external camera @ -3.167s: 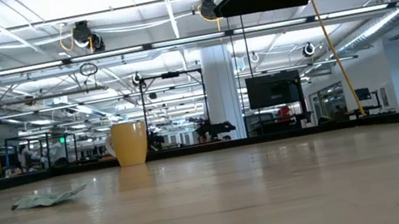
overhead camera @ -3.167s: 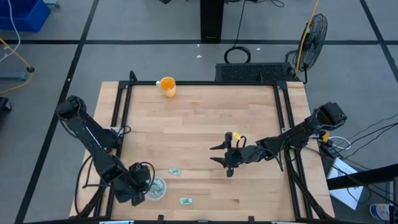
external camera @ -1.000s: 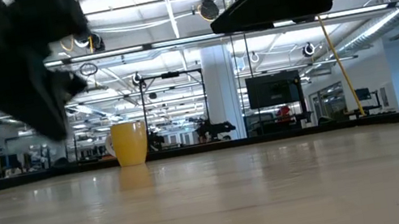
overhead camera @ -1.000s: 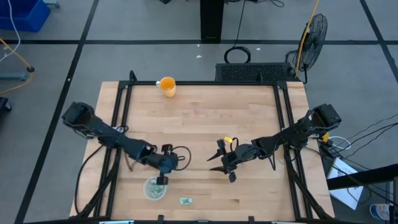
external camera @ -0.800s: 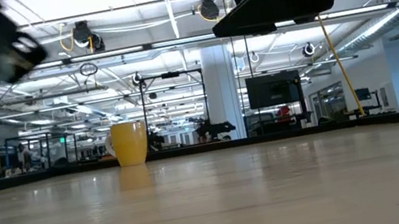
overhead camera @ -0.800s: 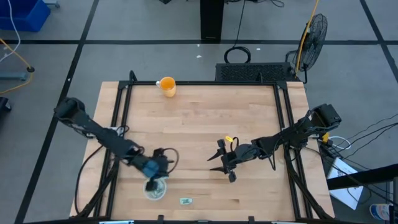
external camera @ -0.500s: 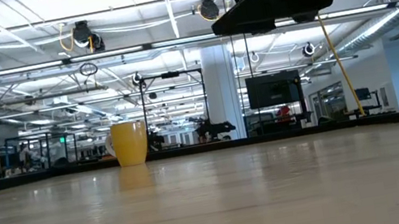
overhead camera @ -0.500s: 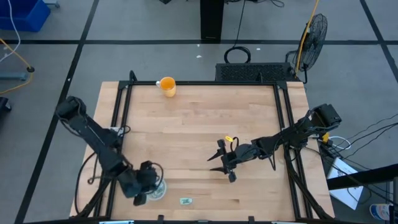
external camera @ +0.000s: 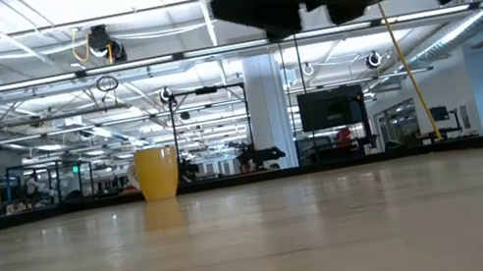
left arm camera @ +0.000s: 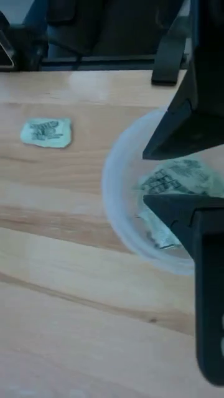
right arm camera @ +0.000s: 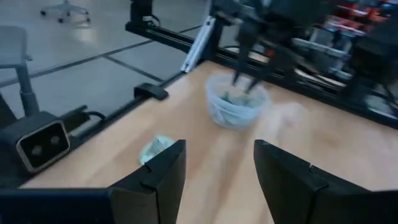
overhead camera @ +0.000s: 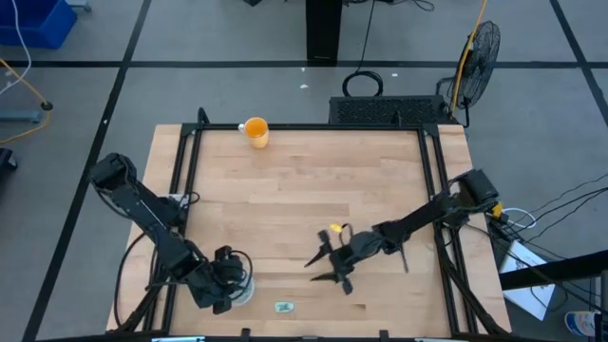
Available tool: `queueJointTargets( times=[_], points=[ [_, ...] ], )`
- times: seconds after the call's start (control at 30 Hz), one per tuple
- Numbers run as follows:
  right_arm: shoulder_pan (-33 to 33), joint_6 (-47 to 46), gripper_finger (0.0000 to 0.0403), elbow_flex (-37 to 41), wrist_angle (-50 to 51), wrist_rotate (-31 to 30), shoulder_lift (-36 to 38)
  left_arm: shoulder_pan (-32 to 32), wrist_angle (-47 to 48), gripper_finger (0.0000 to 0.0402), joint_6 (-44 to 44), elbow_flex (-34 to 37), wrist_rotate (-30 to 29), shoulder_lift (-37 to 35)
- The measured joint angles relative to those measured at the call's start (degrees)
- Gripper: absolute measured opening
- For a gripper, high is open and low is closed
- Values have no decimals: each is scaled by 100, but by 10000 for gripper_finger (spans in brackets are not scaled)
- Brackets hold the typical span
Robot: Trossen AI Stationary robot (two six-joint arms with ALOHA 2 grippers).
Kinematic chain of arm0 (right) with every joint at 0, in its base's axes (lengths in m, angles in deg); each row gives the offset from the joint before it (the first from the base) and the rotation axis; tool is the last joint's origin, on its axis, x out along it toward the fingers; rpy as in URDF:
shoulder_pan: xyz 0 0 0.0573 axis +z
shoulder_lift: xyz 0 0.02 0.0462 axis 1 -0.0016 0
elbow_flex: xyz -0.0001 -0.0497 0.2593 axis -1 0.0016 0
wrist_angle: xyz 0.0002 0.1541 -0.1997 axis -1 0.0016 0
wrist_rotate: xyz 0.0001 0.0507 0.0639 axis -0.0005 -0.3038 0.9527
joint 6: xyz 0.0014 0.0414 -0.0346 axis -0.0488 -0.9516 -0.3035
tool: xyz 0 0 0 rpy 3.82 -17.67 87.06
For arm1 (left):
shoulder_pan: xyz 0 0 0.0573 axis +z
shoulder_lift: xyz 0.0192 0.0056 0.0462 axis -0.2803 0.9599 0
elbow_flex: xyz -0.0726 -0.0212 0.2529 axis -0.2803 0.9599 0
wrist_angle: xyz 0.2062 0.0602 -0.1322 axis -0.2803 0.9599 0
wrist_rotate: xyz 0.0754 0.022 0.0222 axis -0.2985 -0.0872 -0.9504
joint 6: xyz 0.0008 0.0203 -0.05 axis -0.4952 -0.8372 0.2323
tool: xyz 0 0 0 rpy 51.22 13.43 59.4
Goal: Pick and place Stevia / Truvia into bins
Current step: Put the stevia packet into the transparent container
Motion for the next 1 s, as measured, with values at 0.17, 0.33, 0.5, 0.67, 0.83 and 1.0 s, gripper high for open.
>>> queueJointTargets(
  times=[0.17, 0.33, 0.5, 0.67, 0.83, 1.0],
  points=[
    [157, -11, 183, -1228, 508, 463, -944, 184, -137, 125, -427, 0, -46, -135],
    [350, -49, 183, -2270, 1840, 717, -1575, 349, -157, 126, -661, 0, -249, -263],
    [462, -225, 183, -2637, 2086, 717, -2072, 488, -307, 127, -1127, 0, -447, -283],
    [463, -364, 183, -2657, 1754, 795, -2406, 656, -799, 127, -1822, 0, -470, -283],
    [303, -569, 183, -2666, 1519, 1292, -2619, 854, -1408, 127, -2559, 0, -629, -283],
    [220, -185, 183, -2666, 1120, 1294, -2785, 1081, -1731, 127, -2917, 0, -784, -283]
  ],
)
